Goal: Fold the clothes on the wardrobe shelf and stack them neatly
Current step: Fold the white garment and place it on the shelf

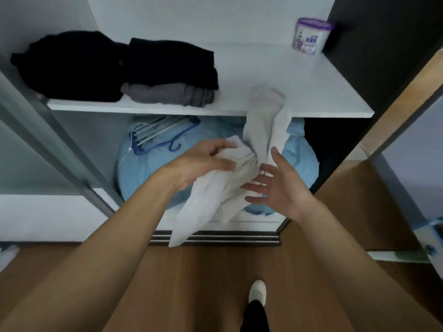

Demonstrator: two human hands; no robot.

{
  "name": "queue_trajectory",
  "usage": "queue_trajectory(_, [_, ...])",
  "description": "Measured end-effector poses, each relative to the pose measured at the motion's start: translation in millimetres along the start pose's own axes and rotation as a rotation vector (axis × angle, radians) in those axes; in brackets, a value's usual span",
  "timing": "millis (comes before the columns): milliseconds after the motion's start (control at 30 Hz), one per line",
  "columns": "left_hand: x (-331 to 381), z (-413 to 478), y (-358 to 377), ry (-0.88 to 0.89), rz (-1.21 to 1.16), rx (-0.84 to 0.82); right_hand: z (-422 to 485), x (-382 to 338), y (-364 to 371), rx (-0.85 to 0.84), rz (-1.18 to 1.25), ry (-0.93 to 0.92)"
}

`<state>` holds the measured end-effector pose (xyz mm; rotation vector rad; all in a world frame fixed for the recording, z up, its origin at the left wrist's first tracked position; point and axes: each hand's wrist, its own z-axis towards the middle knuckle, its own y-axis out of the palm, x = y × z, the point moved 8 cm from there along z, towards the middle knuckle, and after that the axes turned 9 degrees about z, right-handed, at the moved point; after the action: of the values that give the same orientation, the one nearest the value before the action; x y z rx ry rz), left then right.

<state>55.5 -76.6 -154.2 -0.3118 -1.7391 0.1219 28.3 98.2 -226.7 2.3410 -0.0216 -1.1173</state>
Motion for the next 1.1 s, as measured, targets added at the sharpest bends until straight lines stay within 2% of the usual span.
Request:
queue_trajectory(67, [-13, -36, 4, 0.035, -0.151, -0.101, -11, 29, 36, -0.049, -0.009, -0.002])
queue_trajectory(167, [-28, -77, -20, 0.053, -0.342, -0.032, -23, 63, 65, 0.029, -0.144, -0.075])
queue_trajectory(433, [-30, -148, -92, 0.036, -0.166, 0.357, -52, 92, 74, 0.177, -0.359, -0.136])
queue_trajectory(600, [-18, -163, -95, 0.01, -0.223, 0.38, -61, 115, 89, 0.103, -0.612, -0.13])
queue_trajectory(667, [-13, -164, -94, 0.023, -0.148, 0.364, -64, 119, 95, 0.053, -0.747, -0.14])
queue_trajectory(800, [3, -172, -93, 0.144, 0.164, 0.301, -69, 134, 98, -0.125, -1.064, 0.027])
queue_trajectory(867, [9, -176, -85, 0.187, 0.351, 0.181, -66, 112, 99, -0.025, -1.101, -0.148])
queue_trajectory(933, [10, -177, -78, 0.188, 0.507, 0.096, -71, 83, 109, 0.045, -1.029, -0.36])
queue_trajectory(1000, [12, -178, -75, 0.188, 0.571, 0.068, -75, 71, 128, -0.077, -0.968, -0.439])
queue_trajectory(1100, [16, -180, -77, 0.202, 0.578, 0.108, -73, 81, 148, -0.281, -0.981, -0.328])
